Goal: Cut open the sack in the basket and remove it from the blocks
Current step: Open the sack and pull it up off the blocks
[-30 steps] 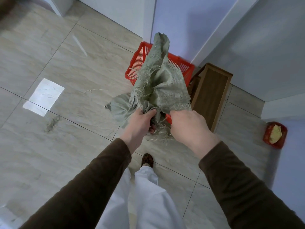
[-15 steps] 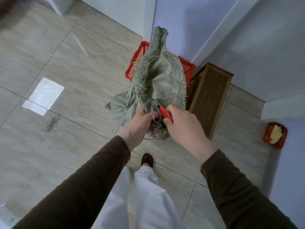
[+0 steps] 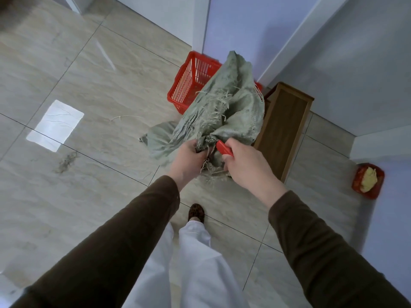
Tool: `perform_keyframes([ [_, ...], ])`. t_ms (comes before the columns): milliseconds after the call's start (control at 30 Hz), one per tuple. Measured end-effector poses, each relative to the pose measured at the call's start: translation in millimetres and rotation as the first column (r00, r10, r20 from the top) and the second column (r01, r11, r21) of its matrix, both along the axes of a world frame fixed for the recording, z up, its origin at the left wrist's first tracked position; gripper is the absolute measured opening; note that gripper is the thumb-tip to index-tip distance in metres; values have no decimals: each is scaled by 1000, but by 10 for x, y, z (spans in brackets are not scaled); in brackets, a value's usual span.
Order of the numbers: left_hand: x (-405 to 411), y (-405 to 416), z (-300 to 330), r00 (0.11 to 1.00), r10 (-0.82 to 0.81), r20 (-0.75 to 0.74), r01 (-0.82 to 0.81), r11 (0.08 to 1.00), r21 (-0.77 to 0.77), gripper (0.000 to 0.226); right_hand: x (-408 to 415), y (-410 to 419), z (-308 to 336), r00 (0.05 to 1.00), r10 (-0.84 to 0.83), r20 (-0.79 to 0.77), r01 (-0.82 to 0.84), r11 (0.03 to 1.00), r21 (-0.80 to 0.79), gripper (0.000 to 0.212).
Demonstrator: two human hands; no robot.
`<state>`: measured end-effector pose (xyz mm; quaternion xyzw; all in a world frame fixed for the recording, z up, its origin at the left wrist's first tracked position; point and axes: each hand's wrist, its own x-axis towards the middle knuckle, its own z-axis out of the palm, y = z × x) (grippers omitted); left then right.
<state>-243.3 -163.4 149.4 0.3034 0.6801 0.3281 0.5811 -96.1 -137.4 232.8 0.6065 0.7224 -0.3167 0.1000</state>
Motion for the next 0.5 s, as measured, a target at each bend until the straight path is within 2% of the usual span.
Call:
perform_keyframes([
  [167,-49,211,-10,955,-131,-266,154,986,67,36,46,-69,36,1000,-11,17,9,997,79,16],
  [267,-173,198,-82,909,-182,-374,164,983,-80,21,62,8,182,995,-83,-51,93,967,237,17],
  [333,-188,145,-86,959,-107,-261,79,990,-116,22,94,61,287,1000,-7,-29,11,988,153,16],
  [400,-125,165,16,998,10,-60,-14,998,-62,21,93,20,379,995,80,52,-77,996,-52,18],
  [467,-67,240,125,995,66,71,-64,998,-19,21,114,-5,484,995,67,73,-62,995,-77,19],
  [500,-62,265,167,994,66,92,-65,998,-18,20,153,14,560,996,51,75,-47,997,-63,19],
])
